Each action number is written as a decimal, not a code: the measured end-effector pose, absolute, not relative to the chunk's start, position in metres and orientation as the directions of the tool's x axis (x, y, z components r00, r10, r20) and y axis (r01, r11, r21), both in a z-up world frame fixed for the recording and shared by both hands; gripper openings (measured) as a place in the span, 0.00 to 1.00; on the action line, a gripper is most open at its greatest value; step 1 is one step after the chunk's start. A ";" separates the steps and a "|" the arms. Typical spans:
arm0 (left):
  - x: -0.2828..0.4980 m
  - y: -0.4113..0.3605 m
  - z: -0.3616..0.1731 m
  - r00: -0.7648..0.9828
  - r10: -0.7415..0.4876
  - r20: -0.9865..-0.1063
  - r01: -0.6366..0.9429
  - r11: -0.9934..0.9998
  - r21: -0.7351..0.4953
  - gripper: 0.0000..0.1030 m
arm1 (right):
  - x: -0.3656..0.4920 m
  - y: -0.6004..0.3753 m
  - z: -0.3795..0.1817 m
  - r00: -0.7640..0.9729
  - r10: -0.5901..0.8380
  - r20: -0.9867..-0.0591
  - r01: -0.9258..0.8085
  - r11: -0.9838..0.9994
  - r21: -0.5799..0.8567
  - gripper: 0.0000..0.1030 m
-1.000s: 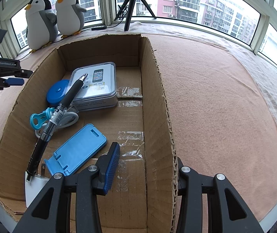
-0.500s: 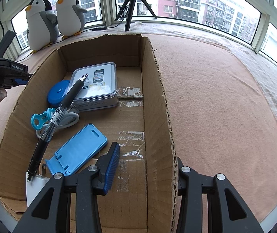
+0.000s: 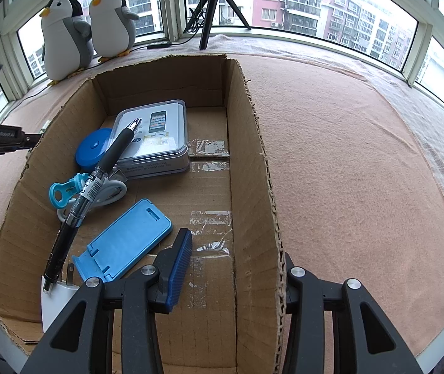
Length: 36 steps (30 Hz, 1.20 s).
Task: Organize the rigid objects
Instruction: 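Carry the lip balm tube into the box and open the left tool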
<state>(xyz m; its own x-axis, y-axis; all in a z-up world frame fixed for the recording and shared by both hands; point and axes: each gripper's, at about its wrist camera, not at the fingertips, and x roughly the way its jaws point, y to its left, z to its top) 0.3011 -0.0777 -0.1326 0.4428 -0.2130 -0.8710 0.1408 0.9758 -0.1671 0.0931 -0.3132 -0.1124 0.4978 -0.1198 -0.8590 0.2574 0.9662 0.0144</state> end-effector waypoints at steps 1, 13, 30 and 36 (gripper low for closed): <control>0.296 -0.078 -0.130 0.448 -0.221 -0.866 0.148 0.974 -0.171 0.16 | 0.094 -0.313 -0.113 0.498 -0.121 -0.859 0.258 0.966 0.014 0.37; 0.244 -0.096 -0.082 0.496 -0.325 -0.805 0.280 0.938 -0.205 0.16 | 0.091 -0.313 -0.113 0.498 -0.128 -0.858 0.261 0.965 0.008 0.38; 0.208 -0.217 -0.055 0.441 -0.420 -0.793 0.501 0.849 -0.171 0.16 | 0.088 -0.316 -0.114 0.503 -0.122 -0.856 0.264 0.964 0.018 0.38; 0.208 -0.246 -0.067 0.412 -0.415 -0.811 0.520 0.838 -0.164 0.16 | 0.088 -0.317 -0.114 0.502 -0.121 -0.856 0.265 0.964 0.019 0.38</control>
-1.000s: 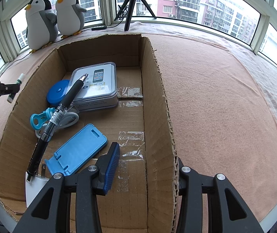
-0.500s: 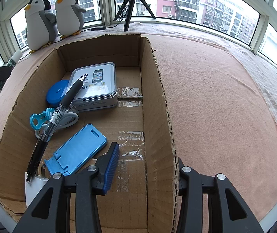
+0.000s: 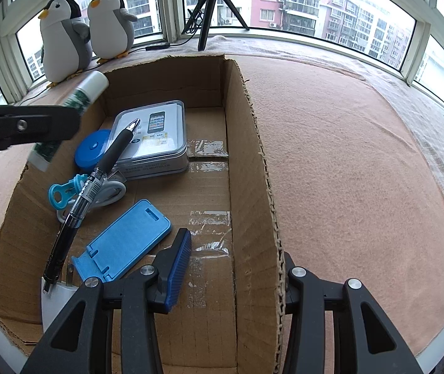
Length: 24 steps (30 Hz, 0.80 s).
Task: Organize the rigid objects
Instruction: 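Carry the lip balm tube into the box and open the left tool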
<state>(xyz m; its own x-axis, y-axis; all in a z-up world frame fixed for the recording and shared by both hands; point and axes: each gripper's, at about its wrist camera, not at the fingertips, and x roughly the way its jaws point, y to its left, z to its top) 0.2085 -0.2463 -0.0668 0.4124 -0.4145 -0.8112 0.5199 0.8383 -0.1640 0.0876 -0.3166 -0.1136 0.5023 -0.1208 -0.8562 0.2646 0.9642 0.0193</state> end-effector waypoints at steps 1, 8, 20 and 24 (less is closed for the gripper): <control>0.210 -0.248 -0.069 0.409 -0.412 -0.814 0.519 0.839 -0.164 0.16 | 0.088 -0.317 -0.114 0.502 -0.121 -0.856 0.264 0.964 0.019 0.38; 0.217 -0.260 -0.083 0.385 -0.399 -0.832 0.526 0.836 -0.157 0.16 | 0.087 -0.316 -0.113 0.502 -0.121 -0.856 0.264 0.964 0.019 0.38; 0.221 -0.266 -0.087 0.356 -0.407 -0.841 0.537 0.826 -0.173 0.24 | 0.087 -0.317 -0.113 0.503 -0.121 -0.856 0.265 0.964 0.019 0.38; 0.218 -0.265 -0.085 0.366 -0.413 -0.834 0.540 0.824 -0.172 0.47 | 0.087 -0.317 -0.113 0.503 -0.121 -0.856 0.265 0.964 0.020 0.38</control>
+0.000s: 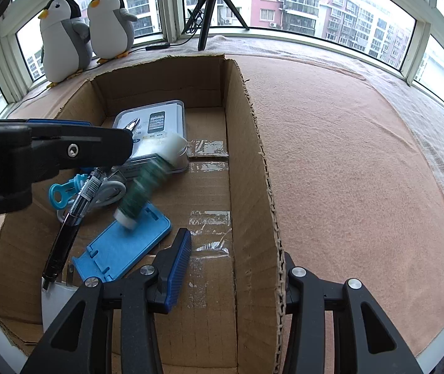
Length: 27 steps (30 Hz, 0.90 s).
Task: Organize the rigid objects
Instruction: 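Carry the lip balm tube into the box and open the left tool, then move the left tool to the patterned lighter and close on it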
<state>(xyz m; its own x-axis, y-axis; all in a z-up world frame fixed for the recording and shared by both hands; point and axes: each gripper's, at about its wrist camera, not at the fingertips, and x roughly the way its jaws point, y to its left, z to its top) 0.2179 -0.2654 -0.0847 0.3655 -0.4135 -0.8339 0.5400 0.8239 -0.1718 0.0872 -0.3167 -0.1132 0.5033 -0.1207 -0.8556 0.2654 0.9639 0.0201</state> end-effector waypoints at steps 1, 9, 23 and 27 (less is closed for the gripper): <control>0.217 -0.265 -0.084 0.364 -0.416 -0.834 0.541 0.823 -0.174 0.47 | 0.087 -0.317 -0.113 0.503 -0.121 -0.856 0.266 0.964 0.020 0.38; 0.215 -0.263 -0.081 0.367 -0.419 -0.830 0.540 0.823 -0.177 0.47 | 0.087 -0.317 -0.113 0.503 -0.121 -0.856 0.266 0.964 0.020 0.38; 0.215 -0.226 -0.061 0.393 -0.434 -0.811 0.519 0.832 -0.193 0.47 | 0.087 -0.317 -0.113 0.503 -0.121 -0.856 0.266 0.964 0.020 0.38; 0.218 -0.195 -0.049 0.425 -0.426 -0.799 0.488 0.851 -0.194 0.47 | 0.088 -0.317 -0.113 0.503 -0.121 -0.856 0.266 0.964 0.020 0.38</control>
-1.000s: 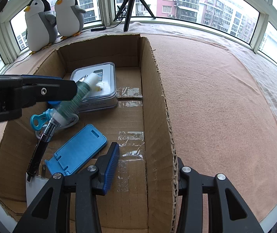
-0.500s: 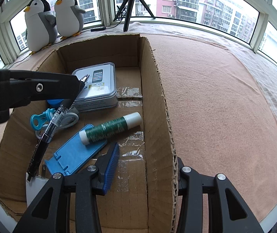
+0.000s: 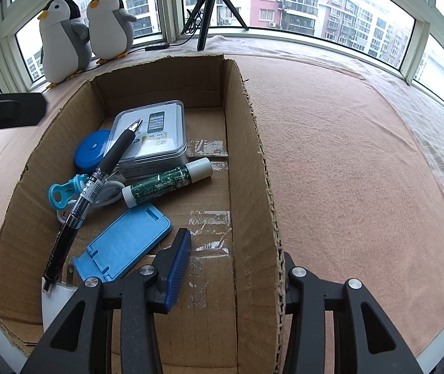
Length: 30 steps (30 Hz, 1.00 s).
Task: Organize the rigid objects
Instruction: 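Move the left tool to the patterned lighter and close on it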
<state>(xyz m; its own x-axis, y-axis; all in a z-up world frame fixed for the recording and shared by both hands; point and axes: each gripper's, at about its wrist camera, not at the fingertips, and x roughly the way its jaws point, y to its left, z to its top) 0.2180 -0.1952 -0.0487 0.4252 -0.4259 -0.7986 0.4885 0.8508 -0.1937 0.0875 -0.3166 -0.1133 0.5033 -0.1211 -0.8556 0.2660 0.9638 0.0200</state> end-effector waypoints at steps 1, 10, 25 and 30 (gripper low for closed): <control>0.219 -0.188 -0.047 0.433 -0.422 -0.797 0.478 0.857 -0.194 0.47 | 0.087 -0.317 -0.113 0.503 -0.121 -0.856 0.266 0.964 0.020 0.38; 0.223 -0.115 -0.057 0.469 -0.352 -0.810 0.388 0.906 -0.169 0.54 | 0.088 -0.316 -0.113 0.500 -0.127 -0.857 0.265 0.964 0.012 0.38; 0.199 -0.121 -0.129 0.421 -0.255 -0.870 0.423 0.904 -0.061 0.66 | 0.089 -0.315 -0.113 0.498 -0.132 -0.857 0.265 0.964 0.006 0.40; 0.203 -0.134 -0.135 0.429 -0.223 -0.875 0.434 0.901 -0.017 0.66 | 0.089 -0.315 -0.114 0.500 -0.129 -0.857 0.267 0.964 0.011 0.40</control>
<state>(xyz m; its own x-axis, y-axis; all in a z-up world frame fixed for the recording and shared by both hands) 0.2031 -0.1339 -0.1349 0.4295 -0.2233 -0.8750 0.4340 0.9007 -0.0169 0.0888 -0.3154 -0.1136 0.4998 -0.1287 -0.8565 0.2673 0.9635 0.0112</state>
